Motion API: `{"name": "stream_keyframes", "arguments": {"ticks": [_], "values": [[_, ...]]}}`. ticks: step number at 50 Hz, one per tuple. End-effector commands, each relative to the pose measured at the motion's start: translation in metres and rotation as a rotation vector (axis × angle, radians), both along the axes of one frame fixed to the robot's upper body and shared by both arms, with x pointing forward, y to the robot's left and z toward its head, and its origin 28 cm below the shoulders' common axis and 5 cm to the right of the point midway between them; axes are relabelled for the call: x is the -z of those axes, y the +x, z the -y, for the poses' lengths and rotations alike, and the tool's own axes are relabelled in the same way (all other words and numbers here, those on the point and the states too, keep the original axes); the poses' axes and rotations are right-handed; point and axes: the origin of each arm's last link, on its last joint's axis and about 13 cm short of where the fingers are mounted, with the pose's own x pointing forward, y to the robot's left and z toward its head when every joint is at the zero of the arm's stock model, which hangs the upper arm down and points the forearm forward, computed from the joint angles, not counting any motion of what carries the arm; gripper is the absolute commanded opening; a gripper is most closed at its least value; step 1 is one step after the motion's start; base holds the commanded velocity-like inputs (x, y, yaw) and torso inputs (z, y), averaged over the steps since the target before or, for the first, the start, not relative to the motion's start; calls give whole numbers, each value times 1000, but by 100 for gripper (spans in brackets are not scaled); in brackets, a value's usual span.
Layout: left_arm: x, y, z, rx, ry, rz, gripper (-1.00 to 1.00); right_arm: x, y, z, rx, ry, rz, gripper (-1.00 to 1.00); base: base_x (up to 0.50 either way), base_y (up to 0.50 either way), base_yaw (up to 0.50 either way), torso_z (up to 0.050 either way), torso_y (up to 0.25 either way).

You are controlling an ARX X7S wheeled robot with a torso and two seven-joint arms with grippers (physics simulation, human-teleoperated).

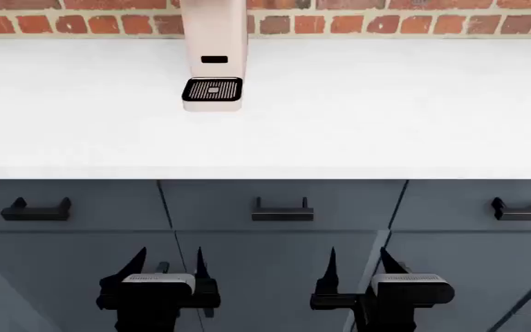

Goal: Pick the mug from the cabinet, place it under the coffee machine dispenser, and press the start button.

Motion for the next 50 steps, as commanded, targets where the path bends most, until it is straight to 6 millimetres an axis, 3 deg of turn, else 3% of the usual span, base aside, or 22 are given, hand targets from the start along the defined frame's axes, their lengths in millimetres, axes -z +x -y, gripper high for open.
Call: {"name": "stream_keyframes", "arguments": {"ticks": [1,10,36,50], "values": [[-1,-1,-1,8,-19,-4,100,0,-1,-1,-8,8,1,100,0,0,0,0,0],[-13,-15,-3,34,-44,22,100,-4,-13,-1,-23,49,16,100,0,0,0,50,0],[-12,-17,-2,32,-48,49,100,1,-16,0,-26,76,13,100,0,0,0,50,0],[-7,-20,-1,26,-53,12,100,2,-16,-2,-30,11,-23,100,0,480,0,4,0]]}}
